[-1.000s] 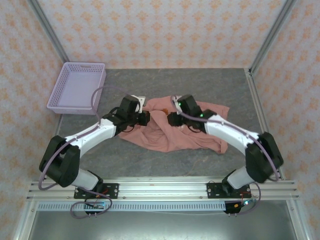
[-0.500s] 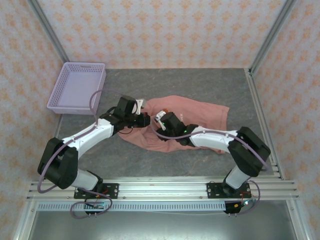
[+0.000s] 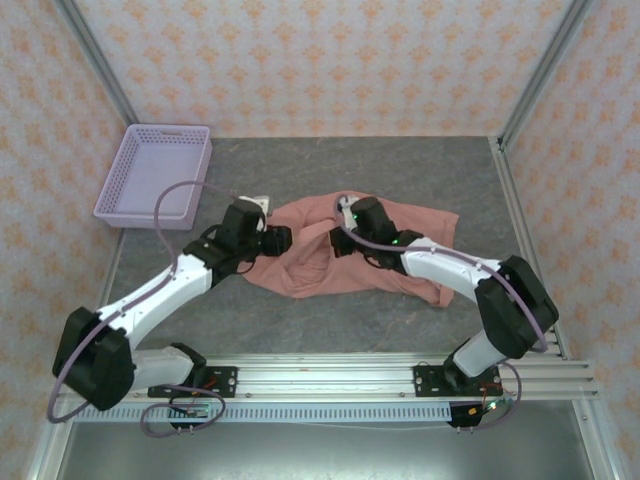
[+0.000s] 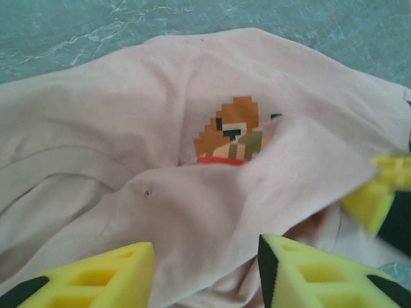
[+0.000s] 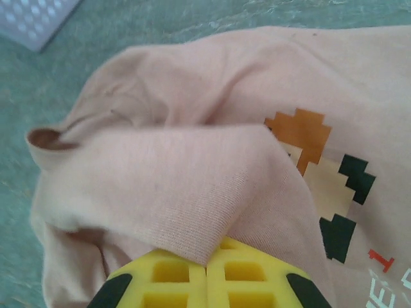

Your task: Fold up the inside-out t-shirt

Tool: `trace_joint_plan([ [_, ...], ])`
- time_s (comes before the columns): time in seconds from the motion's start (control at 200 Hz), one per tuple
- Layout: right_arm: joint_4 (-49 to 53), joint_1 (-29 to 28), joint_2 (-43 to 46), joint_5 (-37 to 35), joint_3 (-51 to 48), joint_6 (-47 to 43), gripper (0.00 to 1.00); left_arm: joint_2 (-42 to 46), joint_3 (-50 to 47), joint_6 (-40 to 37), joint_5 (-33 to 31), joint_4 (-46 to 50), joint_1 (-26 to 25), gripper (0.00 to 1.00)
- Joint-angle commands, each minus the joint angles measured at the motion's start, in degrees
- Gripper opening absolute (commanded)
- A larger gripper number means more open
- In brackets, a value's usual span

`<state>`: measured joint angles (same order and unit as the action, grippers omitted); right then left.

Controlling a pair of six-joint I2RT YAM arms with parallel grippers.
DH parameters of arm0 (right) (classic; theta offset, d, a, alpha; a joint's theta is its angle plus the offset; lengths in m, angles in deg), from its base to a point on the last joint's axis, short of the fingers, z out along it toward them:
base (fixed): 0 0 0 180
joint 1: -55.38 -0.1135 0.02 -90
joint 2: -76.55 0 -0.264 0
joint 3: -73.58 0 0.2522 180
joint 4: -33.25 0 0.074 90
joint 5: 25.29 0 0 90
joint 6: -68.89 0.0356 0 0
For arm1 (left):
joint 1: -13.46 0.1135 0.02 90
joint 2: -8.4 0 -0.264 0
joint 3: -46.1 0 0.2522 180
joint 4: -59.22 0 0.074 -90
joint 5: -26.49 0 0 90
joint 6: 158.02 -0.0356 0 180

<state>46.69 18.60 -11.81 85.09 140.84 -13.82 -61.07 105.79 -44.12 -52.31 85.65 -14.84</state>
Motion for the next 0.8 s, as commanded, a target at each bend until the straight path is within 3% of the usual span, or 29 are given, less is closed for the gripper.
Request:
trace_joint_plan([
  [0.0, 3.0, 2.3, -2.3, 11.5, 3.1, 8.0, 0.0, 3.3, -4.3, -4.9, -6.8, -2.1, -5.9, 0.5],
  [0.1, 4.7, 4.5, -5.0, 14.8, 5.1, 9.1, 0.0, 2.4, -6.1, -8.3, -3.4, -5.8, -11.2, 0.51],
  [0.215, 7.9, 5.6, -6.2, 14.4, 6.4, 7.7, 0.0, -5.1, -3.0, -11.3, -3.1, -7.2, -14.6, 0.49],
  [0.505, 10.5, 7.4, -6.3, 12.6, 6.6, 6.2, 0.0, -26.0, 10.3, -16.6, -11.5, -3.7, -13.7, 0.38],
  [0.795, 11.0, 8.0, -6.6, 11.6, 6.6, 5.2, 0.0, -35.8, 18.0, -18.7, -6.7, -2.8, -11.2, 0.35],
])
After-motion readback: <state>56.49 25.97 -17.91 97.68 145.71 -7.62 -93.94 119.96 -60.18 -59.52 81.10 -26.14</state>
